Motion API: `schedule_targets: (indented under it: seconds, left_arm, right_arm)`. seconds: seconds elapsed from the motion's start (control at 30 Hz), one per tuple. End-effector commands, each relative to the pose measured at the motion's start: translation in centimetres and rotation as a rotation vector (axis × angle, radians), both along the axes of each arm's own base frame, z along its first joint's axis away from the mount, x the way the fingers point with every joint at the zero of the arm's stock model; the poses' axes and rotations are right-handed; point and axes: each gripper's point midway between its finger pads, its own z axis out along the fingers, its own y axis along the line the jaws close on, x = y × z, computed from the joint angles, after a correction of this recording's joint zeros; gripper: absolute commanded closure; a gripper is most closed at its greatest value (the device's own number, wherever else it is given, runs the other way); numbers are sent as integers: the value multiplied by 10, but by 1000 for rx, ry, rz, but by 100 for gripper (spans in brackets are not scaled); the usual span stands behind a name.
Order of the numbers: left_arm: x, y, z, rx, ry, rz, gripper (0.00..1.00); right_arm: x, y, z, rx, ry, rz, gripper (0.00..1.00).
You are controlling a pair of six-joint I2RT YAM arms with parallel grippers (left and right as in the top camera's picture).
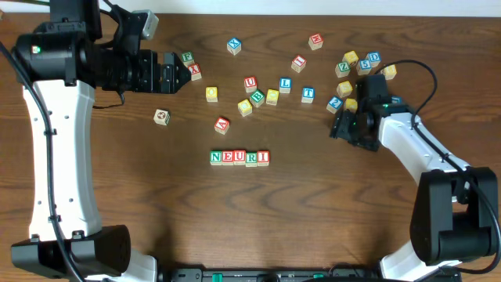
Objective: Spell out NEURIPS
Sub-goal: 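Lower the open right gripper around the blue P block, then close the right gripper on the blue P block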
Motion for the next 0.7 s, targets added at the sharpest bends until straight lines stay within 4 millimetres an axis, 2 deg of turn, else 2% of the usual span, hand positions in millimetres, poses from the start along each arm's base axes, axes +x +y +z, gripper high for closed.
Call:
schedule_targets:
  seconds: [0.0,0.2,0.33,0.53,0.67]
  left_arm:
    - [-1,0,8,-1,-29,-12,2]
    - [-1,0,8,-1,-29,-12,2]
    - [-1,0,8,-1,-29,-12,2]
    - [-1,0,8,-1,-29,-12,2]
    - [-1,0,8,-1,-29,-12,2]
  right_arm:
    - [10,5,12,13,-25,73,25]
    - [12,4,21,3,-18,91,26]
    - [11,3,19,2,4,90,26]
    - [11,2,-6,-11,161,88,27]
    - [17,4,-13,-12,183,88,30]
